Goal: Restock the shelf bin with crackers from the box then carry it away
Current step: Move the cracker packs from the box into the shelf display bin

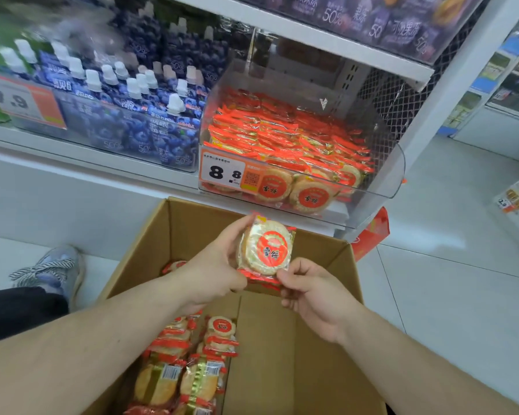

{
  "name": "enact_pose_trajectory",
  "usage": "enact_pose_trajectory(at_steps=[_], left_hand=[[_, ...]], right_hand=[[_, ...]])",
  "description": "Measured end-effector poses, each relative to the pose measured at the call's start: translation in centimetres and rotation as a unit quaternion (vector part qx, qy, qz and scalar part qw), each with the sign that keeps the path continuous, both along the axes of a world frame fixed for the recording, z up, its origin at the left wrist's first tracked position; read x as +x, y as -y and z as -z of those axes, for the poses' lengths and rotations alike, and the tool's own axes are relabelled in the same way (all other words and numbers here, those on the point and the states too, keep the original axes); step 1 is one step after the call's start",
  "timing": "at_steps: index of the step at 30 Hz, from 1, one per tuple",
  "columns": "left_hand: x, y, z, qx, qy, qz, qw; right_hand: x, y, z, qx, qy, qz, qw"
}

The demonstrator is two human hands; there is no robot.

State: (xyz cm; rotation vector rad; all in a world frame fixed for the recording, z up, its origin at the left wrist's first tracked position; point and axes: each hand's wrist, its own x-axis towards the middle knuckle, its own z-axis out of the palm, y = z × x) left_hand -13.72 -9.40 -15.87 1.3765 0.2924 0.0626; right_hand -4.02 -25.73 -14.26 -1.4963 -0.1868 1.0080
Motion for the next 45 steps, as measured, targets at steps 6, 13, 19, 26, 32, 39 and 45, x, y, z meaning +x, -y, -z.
enact_pose_trajectory(at_steps=[6, 13, 19, 26, 32, 39, 45], left_hand=[[0.1, 0.1, -0.8, -0.011, 0.046, -0.034, 0.998], [0.8, -0.4, -2.0, 0.13, 0.076, -0.019, 0.988], [0.6, 0.2, -3.7, 0.37, 0.056, 0.089, 0.923], [1.8, -0.1, -5.4, 0.441, 0.078, 0.021, 0.894], [3.4, 0.5, -6.9, 0.628, 0.052, -0.003, 0.776], [4.8, 0.5, -6.7, 0.677, -0.019, 0.013, 0.736], [4.9, -0.5, -6.4, 0.682, -0.048, 0.016, 0.729]], right_hand=[[-0.1, -0.6, -0.8, -0.06, 0.13, -0.019, 0.989], [0.5, -1.0, -3.2, -0.175, 0.375, 0.016, 0.91], [0.7, 0.0, -4.3, -0.176, 0.558, -0.156, 0.796], [2.4, 1.5, -9.2, -0.154, 0.618, -0.086, 0.766], [7.4, 2.7, -17.2, -0.27, 0.751, 0.004, 0.602], [12.8, -1.3, -17.8, -0.431, 0.772, -0.12, 0.452], [15.5, -2.9, -16.1, -0.492, 0.72, -0.156, 0.463]])
